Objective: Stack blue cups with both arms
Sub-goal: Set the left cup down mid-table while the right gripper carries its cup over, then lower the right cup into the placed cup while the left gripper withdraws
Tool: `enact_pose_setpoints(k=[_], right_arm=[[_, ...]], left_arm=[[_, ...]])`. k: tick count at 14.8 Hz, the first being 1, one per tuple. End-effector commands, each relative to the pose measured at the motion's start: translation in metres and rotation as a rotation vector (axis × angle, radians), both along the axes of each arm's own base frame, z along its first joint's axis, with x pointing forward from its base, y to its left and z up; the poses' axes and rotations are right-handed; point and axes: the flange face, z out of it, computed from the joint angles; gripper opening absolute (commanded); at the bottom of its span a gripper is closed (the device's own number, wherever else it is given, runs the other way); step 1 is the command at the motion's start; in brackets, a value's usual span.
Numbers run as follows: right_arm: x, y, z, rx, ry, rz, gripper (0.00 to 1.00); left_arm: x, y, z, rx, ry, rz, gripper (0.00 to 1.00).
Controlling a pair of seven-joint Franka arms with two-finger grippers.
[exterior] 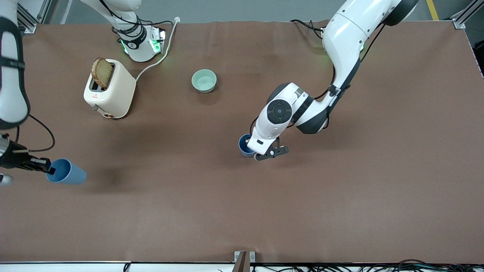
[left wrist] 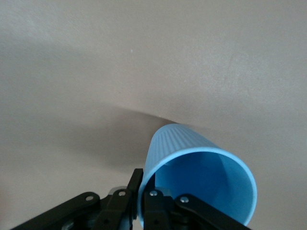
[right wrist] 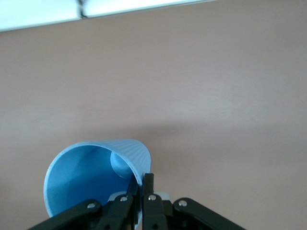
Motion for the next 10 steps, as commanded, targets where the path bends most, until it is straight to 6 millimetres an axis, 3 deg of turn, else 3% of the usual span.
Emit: enact_pose_setpoints(k=[1,4,5,7,10], right_arm=[[-0.009,0.070,0.041,0.035,-0.001,-0.067,0.04],[-0.022,0.153,0.062,0.069,0.063,-0.140,0.04],[-0.027,0.185,0.067,0.078,0.069,-0.163,0.03],[-0.035,0.243,0.071,0.086,0.071,-0.138,0.01],[-0.057,0.333,0.070,0.096,0.099,-0.192,0.00]], left_arm=[[0.010,0.000,0.011,0.008,-0.033,0.015,1.00],[0.033,0.021,0.053,0.018,-0.106,0.026,1.00],[0.046,0.041,0.076,0.031,-0.125,0.050,1.00],[0.068,0.090,0.141,0.054,-0.152,0.086,1.00],[0.085,0.166,0.216,0.093,-0.192,0.032,1.00]])
